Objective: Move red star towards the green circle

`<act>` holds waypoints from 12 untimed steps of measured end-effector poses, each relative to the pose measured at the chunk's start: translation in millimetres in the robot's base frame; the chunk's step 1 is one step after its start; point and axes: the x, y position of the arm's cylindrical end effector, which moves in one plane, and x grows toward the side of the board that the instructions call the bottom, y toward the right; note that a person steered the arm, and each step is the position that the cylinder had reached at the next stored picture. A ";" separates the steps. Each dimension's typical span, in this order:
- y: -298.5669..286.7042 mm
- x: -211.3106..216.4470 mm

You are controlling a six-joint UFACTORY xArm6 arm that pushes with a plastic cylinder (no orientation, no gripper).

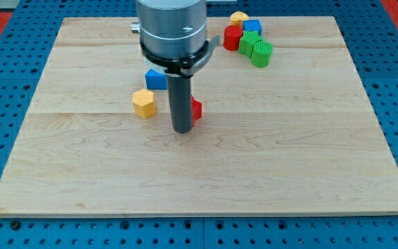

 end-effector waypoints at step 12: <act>99.8 -63.7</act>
